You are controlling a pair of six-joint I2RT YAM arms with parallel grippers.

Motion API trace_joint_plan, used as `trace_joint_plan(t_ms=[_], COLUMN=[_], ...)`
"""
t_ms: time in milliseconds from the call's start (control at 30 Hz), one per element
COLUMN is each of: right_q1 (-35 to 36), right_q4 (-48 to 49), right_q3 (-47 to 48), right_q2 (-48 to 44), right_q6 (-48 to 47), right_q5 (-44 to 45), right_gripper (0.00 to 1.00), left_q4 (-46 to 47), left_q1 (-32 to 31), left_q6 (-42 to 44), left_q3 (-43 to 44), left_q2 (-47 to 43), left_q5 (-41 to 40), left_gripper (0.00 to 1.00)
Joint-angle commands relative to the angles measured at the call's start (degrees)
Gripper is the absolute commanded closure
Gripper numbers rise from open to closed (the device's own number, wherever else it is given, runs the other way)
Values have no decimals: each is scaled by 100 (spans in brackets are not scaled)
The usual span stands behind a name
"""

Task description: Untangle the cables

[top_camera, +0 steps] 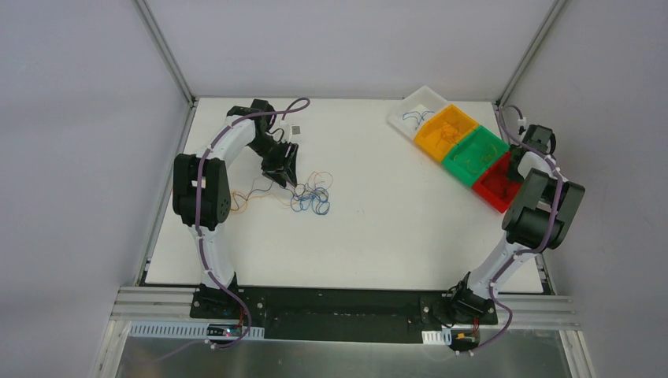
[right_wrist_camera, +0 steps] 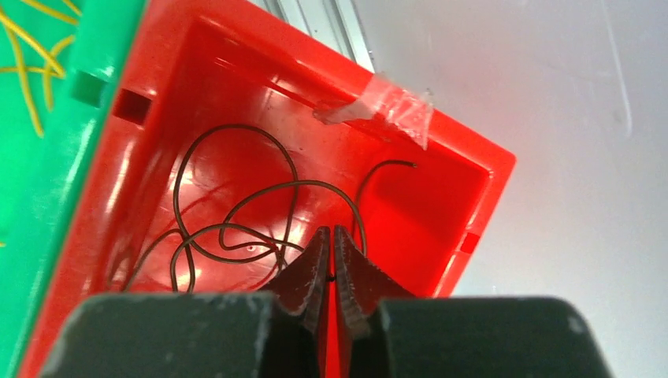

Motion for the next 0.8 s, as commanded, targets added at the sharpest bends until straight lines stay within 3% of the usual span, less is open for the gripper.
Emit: trace_joint_plan(t_ms=[0, 100, 267, 467, 600, 767], right_q1=[-53, 11, 72, 88, 89, 66], right_q4=[100, -19, -580, -1370, -1897, -2729], right_q3=[53, 142, 638, 1287, 1585, 1778], right_q2=[-375, -568, -876, -1315, -1532, -1748], right_q6=[-17, 173, 451, 625, 629, 577], right_q5=[41, -135, -485, -1068, -1531, -2104], right_gripper=[85, 69, 55, 28, 19, 19], left_q4=[-163, -166, -164, -75, 141, 402], left_q1=[36, 37, 37, 37, -8, -297], left_q6=[45, 57, 72, 106, -69, -141], left_q3=[160, 208, 158, -42, -219, -410], left_q2=[27, 37, 0, -25, 109, 365], left_q5=[6, 17, 67, 173, 364, 528], left_gripper=[54, 54, 54, 54, 54, 59])
